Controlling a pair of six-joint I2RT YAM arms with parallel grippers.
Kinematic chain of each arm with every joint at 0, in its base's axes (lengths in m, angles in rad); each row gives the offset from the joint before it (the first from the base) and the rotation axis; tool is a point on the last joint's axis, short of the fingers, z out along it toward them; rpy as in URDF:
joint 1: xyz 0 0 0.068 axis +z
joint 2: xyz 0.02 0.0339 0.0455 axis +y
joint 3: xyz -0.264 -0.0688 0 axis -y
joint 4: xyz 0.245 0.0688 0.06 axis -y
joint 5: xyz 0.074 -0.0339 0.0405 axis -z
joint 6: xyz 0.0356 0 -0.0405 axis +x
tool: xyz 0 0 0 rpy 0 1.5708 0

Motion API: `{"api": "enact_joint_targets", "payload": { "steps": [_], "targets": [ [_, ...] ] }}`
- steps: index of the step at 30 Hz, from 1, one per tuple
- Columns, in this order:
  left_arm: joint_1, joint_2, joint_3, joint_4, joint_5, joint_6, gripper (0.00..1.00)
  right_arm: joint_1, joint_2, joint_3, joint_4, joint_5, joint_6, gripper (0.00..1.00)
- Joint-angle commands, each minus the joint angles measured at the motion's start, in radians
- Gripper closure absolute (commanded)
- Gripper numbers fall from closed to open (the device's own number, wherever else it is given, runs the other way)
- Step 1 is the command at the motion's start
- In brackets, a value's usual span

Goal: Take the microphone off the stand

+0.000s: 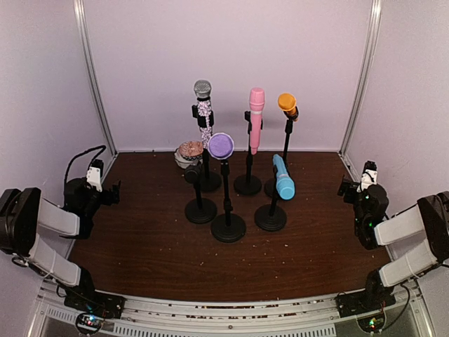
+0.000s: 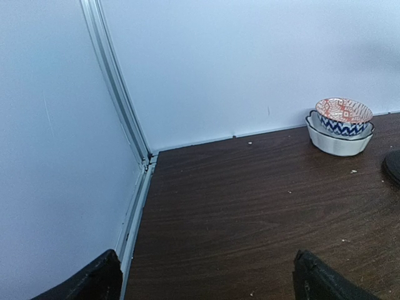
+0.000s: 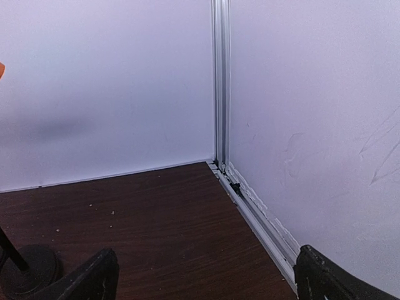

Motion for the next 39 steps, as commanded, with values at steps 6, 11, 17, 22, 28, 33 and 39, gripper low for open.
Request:
{"api": "enact_joint_targets", "payload": {
  "steps": [6,11,17,22,28,33,39],
  "targets": [
    [0.003,-0.015,0.015,0.020,-0.004,-0.021,0.02,0.001,-0.026,-0.043,0.074,0.111,0.018,0.00],
    [0.005,-0.083,0.209,-0.415,-0.057,-0.015,0.02,0.002,-0.063,-0.069,0.096,0.091,0.007,0.00],
    [0.013,-0.096,0.484,-0.926,0.032,0.112,0.02,0.002,-0.316,0.062,-0.333,0.263,0.066,0.00],
    [0.013,-0.147,0.598,-1.130,0.099,0.072,0.02,0.000,-0.475,0.121,-0.460,0.309,0.145,0.00],
    [0.074,-0.163,0.789,-1.359,0.132,0.019,0.02,-0.018,-0.563,0.347,-0.824,0.212,0.267,0.00],
    [0.091,-0.166,0.857,-1.466,0.137,0.026,0.02,0.039,-0.555,0.467,-1.042,-0.007,0.263,0.00],
    [0.094,-0.194,0.878,-1.561,0.159,0.026,0.02,0.365,-0.589,0.500,-1.133,0.198,0.187,0.00]
  ]
}}
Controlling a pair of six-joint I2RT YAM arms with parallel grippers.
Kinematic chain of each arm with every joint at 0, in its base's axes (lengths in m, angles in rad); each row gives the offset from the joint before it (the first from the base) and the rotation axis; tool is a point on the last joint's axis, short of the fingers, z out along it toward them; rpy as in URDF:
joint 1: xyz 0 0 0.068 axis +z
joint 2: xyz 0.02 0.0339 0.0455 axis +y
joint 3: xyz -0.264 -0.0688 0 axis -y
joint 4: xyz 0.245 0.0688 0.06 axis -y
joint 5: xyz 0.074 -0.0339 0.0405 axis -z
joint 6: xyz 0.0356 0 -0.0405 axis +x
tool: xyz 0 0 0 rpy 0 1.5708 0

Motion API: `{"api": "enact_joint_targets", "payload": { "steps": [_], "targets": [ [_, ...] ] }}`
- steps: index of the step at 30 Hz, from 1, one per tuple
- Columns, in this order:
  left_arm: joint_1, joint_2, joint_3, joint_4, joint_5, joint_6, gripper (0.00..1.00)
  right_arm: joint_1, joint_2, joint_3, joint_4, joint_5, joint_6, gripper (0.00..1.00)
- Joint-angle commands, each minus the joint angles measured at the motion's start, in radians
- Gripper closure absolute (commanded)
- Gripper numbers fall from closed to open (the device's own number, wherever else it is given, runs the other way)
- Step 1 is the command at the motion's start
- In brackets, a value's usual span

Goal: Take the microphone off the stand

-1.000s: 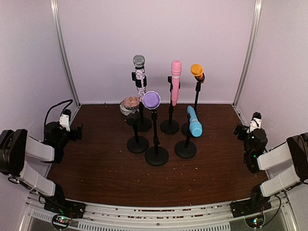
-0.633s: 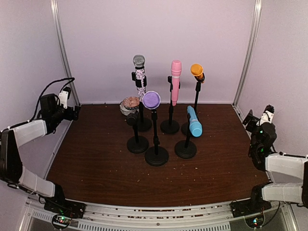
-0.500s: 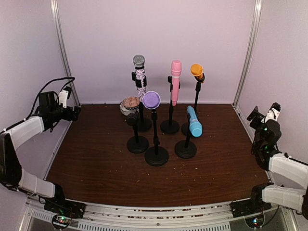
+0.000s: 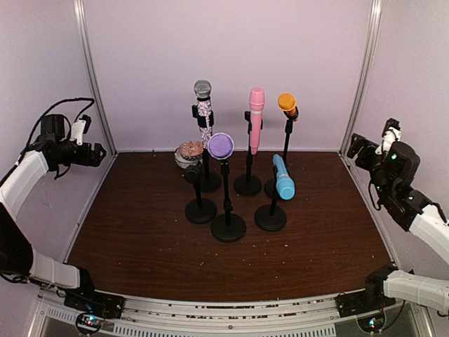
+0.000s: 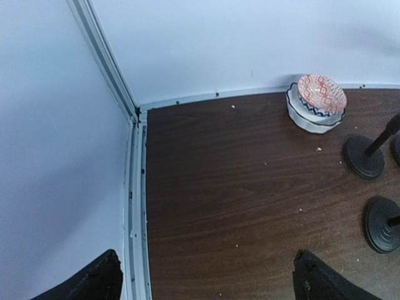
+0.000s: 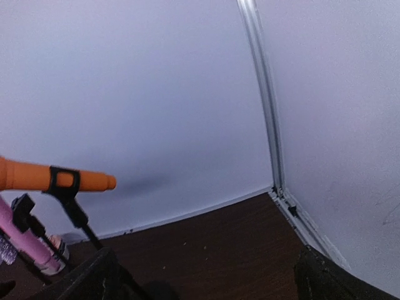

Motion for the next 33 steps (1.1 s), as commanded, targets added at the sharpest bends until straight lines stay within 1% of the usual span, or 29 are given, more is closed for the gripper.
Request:
{"api": "enact_joint_targets", "payload": {
  "steps": [1,4,5,8,12,14,17,20,24,29,33],
  "targets": [
    [0.003,-0.037,0.032,-0.113,0.045,-0.007,0.02,0.227,-0.030,0.037,-0.162,0.120,-0.040,0.00],
    [0.004,-0.055,0.039,-0.143,0.063,0.018,0.02,0.396,-0.046,0.063,-0.179,0.213,-0.072,0.00],
    [0.003,-0.059,0.042,-0.155,0.070,0.026,0.02,0.459,-0.046,0.078,-0.190,0.275,-0.095,0.00],
    [0.003,-0.073,0.039,-0.183,0.093,0.052,0.02,0.624,-0.027,0.141,-0.241,0.400,-0.129,0.00],
    [0.003,-0.090,0.028,-0.202,0.128,0.078,0.02,0.839,0.017,0.208,-0.248,0.563,-0.181,0.00],
    [0.003,-0.095,0.025,-0.211,0.142,0.090,0.02,0.947,0.059,0.245,-0.247,0.606,-0.187,0.00],
    [0.003,-0.096,0.026,-0.215,0.163,0.096,0.02,1.054,0.163,0.287,-0.215,0.627,-0.194,0.00],
    [0.002,-0.093,0.035,-0.216,0.186,0.093,0.02,1.101,0.268,0.296,-0.133,0.613,-0.198,0.01],
    [0.003,-0.090,0.061,-0.227,0.224,0.084,0.02,1.102,0.401,0.289,0.012,0.552,-0.197,0.02],
    [0.003,-0.094,0.088,-0.260,0.264,0.082,0.02,1.082,0.545,0.330,0.158,0.518,-0.261,0.05],
    [0.002,-0.114,0.092,-0.265,0.281,0.075,0.02,1.042,0.627,0.354,0.205,0.469,-0.245,0.08]
  ]
}}
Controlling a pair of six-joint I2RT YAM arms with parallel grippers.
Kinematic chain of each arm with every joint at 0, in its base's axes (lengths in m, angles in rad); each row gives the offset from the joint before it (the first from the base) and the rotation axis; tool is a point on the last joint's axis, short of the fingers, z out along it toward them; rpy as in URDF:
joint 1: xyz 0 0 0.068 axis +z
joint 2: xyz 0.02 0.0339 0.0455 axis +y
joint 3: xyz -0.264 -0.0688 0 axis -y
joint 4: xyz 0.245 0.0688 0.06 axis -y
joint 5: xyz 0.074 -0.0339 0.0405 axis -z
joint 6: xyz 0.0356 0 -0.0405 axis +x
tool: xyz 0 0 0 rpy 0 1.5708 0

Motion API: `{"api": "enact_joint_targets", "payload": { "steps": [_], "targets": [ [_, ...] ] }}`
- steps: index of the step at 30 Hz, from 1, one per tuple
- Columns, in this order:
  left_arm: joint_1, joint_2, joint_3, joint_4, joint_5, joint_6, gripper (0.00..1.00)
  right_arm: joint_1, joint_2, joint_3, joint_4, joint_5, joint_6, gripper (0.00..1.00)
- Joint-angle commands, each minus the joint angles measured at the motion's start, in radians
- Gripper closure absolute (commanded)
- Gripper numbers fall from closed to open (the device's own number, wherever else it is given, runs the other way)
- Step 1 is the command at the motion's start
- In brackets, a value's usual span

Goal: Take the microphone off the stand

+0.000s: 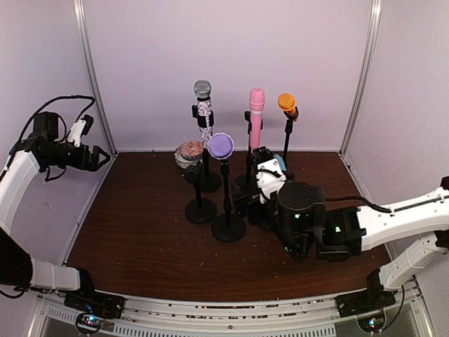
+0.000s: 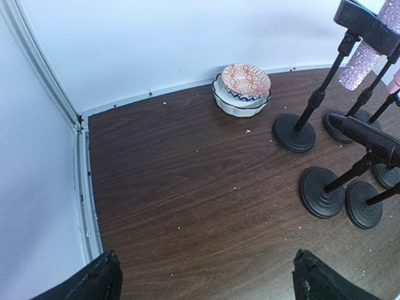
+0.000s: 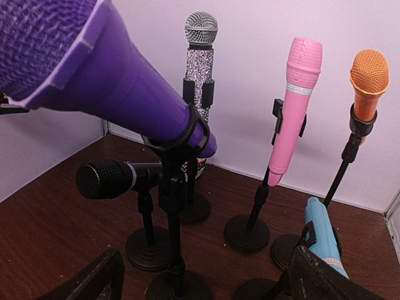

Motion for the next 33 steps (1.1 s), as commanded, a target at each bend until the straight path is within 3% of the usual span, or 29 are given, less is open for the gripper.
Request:
{"api": "enact_joint_targets", "payload": {
  "steps": [1,26,30,33],
  "targets": [
    [0.003,-0.036,0.029,-0.008,0.053,-0.001,0.02,-0.041,0.064,0.053,0.127,-0.039,-0.017,0.09],
    [0.003,-0.076,0.033,-0.021,0.093,0.012,0.02,-0.192,0.417,0.169,0.446,-0.018,-0.097,0.38],
    [0.003,-0.076,0.029,-0.022,0.093,0.025,0.02,-0.193,0.433,0.152,0.516,0.010,-0.134,0.47],
    [0.002,-0.067,0.027,-0.022,0.097,0.027,0.02,-0.192,0.437,0.131,0.560,0.024,-0.154,0.63]
  ]
}}
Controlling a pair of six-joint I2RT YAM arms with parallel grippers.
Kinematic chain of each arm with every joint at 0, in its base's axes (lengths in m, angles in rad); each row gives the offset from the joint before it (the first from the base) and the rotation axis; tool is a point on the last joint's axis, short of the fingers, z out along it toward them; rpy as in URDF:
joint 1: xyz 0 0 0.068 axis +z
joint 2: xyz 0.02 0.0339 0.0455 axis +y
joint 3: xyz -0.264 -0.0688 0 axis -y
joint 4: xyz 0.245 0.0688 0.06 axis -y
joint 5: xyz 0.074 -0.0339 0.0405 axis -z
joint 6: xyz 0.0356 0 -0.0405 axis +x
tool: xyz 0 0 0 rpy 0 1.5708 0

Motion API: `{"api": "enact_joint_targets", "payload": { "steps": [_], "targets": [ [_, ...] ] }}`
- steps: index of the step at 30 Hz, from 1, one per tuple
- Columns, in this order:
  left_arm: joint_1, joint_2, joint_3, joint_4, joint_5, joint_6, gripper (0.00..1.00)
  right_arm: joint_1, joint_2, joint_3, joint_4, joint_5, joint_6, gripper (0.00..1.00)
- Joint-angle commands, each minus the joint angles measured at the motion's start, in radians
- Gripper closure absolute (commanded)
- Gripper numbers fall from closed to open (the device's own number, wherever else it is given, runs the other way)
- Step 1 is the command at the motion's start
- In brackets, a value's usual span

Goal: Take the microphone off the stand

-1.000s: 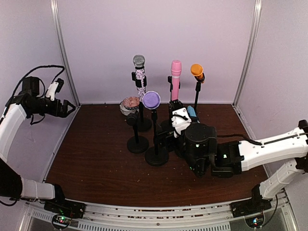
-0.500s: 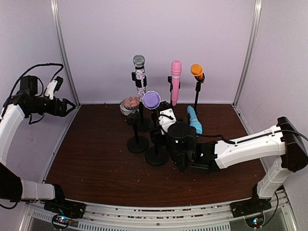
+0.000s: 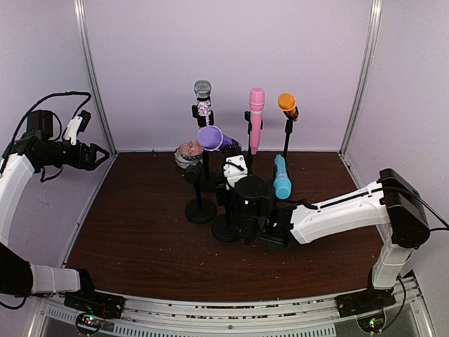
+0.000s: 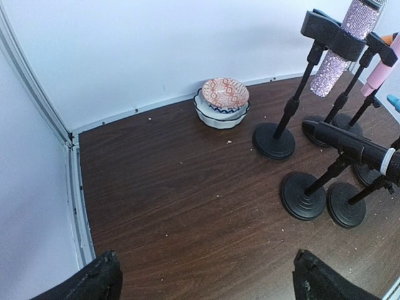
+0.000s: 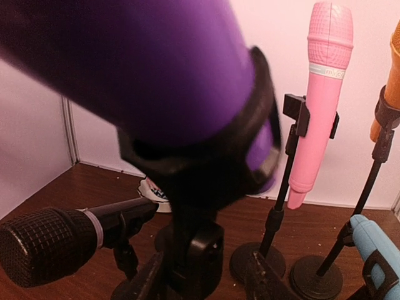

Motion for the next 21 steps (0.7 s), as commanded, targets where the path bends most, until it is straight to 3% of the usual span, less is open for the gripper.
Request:
{"api": "enact_joint_targets", "payload": {
  "steps": [1,6,15,21],
  "targets": [
    [0.003,-0.002,0.008,0.012,0.024,0.021,0.02,-0.010,0.006,-0.024,0.118,0.062,-0.055,0.67],
    [0.003,0.007,0.009,0.012,0.042,0.020,0.02,-0.011,-0.021,-0.071,0.176,0.047,-0.059,0.80],
    [0.004,0.010,0.015,0.013,0.086,0.007,0.02,0.022,-0.080,-0.127,0.191,-0.119,-0.049,1.00],
    [0.003,-0.005,0.006,0.013,0.113,0.004,0.02,0.073,-0.147,-0.168,0.169,-0.187,-0.047,1.00]
  ]
}}
